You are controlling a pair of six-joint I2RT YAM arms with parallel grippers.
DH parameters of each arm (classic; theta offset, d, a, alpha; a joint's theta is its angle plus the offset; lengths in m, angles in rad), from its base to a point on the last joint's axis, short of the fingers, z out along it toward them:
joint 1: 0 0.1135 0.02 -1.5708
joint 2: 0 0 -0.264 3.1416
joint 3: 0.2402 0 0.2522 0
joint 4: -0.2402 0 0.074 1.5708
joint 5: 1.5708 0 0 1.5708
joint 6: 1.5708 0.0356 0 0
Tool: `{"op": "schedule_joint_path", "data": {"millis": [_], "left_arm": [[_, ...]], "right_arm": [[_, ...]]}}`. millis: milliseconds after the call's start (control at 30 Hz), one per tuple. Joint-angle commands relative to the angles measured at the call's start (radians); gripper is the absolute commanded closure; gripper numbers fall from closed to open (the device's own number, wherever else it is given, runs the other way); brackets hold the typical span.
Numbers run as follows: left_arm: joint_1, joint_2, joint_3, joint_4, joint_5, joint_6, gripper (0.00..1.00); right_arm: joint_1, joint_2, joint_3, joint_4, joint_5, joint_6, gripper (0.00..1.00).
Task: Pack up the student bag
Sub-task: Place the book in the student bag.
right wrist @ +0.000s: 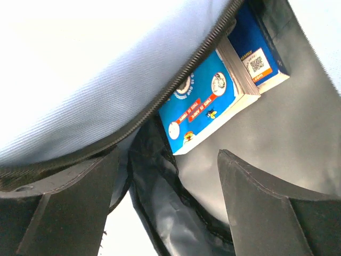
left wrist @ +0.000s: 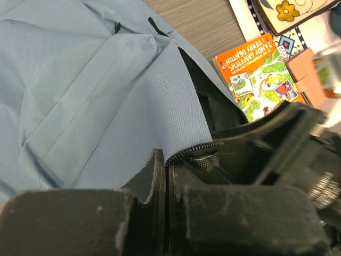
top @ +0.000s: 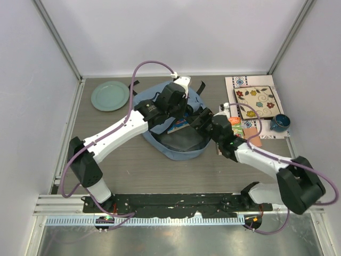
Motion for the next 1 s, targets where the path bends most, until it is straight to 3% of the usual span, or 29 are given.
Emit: {"op": "schedule_joint_path", "data": {"millis": [0,167,233,333,433,467,500,567,600,633,800,967], "left_arm": [[-0.002,-0.049,0.002,0.046,-0.030,-0.015,1.00],[-0.002,-0.057,-0.009,0.046,-0.034,-0.013,1.00],[-0.002,-0.060,-0.015,0.045,-0.015,-0.015,1.00],[-0.002,-0.075,-0.064,0.056,0.031,-0.015,1.00],[-0.004,-0.098,-0.113,0.059,0.110,0.002,0.99],[-0.002,-0.103,-0.122,0.057,0.133,0.005,0.93],[-0.002,-0.109,-0.132,0.054,0.153,0.010,0.72],[-0.004,-0.132,-0.155,0.054,0.181,0.002,0.54],[-0.004,-0.141,-0.162,0.065,0.183,-0.007,0.40],[-0.004,-0.152,-0.168,0.074,0.181,-0.018,0.34],[-0.005,-0.178,-0.156,0.187,0.261,-0.085,0.16],[-0.015,-0.051,-0.038,0.238,0.357,-0.160,0.15]], "right_arm": [[-0.003,-0.143,-0.025,-0.163,0.065,-0.109,0.20],[-0.003,-0.343,-0.048,-0.330,0.153,-0.132,0.21],[-0.005,-0.398,-0.038,-0.469,0.291,-0.134,0.21],[-0.031,-0.447,0.004,-0.626,0.461,-0.155,0.09],[-0.146,-0.413,0.037,-0.712,0.424,-0.217,0.05],[-0.185,-0.399,0.062,-0.729,0.401,-0.250,0.05],[-0.259,-0.372,0.070,-0.746,0.363,-0.270,0.05],[-0.325,-0.356,0.077,-0.749,0.275,-0.296,0.05],[-0.348,-0.353,0.076,-0.743,0.258,-0.315,0.05],[-0.392,-0.349,0.074,-0.743,0.244,-0.320,0.05],[-0.515,-0.344,0.065,-0.743,0.151,-0.353,0.05],[-0.637,-0.300,0.051,-0.741,0.054,-0.389,0.05]]}}
